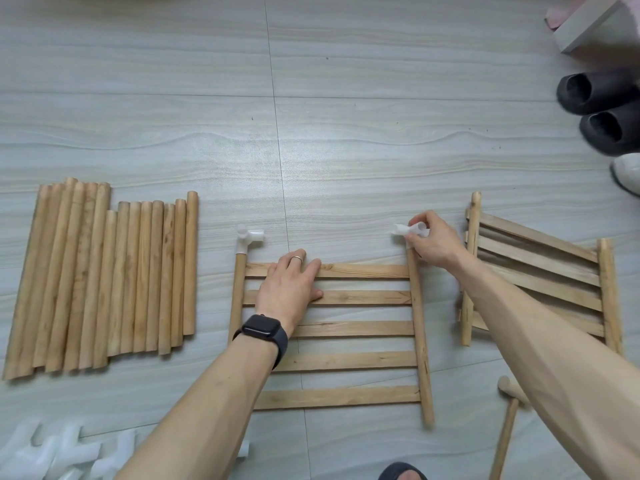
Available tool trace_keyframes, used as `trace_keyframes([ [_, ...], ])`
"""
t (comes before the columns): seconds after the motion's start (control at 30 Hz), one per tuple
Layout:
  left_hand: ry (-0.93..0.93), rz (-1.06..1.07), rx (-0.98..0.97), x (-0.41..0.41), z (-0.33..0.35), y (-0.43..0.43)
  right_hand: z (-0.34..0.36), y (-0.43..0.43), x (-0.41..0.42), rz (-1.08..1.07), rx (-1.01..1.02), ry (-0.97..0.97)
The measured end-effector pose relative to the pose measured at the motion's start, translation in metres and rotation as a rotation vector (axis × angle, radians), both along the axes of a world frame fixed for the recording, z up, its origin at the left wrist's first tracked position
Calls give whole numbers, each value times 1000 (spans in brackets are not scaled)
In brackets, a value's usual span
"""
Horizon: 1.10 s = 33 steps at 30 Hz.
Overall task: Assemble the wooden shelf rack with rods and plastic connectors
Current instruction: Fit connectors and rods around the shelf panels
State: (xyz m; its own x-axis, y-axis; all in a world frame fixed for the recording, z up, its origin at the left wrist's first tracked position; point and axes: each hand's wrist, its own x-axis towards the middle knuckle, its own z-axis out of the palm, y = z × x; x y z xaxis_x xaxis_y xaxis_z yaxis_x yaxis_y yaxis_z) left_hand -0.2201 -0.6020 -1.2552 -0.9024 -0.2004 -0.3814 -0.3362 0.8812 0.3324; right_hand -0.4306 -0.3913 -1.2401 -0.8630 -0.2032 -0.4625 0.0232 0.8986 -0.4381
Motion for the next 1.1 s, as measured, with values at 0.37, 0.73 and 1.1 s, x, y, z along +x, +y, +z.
trace_keyframes([
  [0.37, -60, -13, -45, -1, -1, 3, -6, 11, 41, 43, 24, 12],
  [0.73, -58, -12, -68, -6, 1, -1, -20, 5, 66, -132, 96, 178],
  [1.1, 207, -20, -74, 62, 63, -95, 6, -64, 170, 235, 63, 233],
])
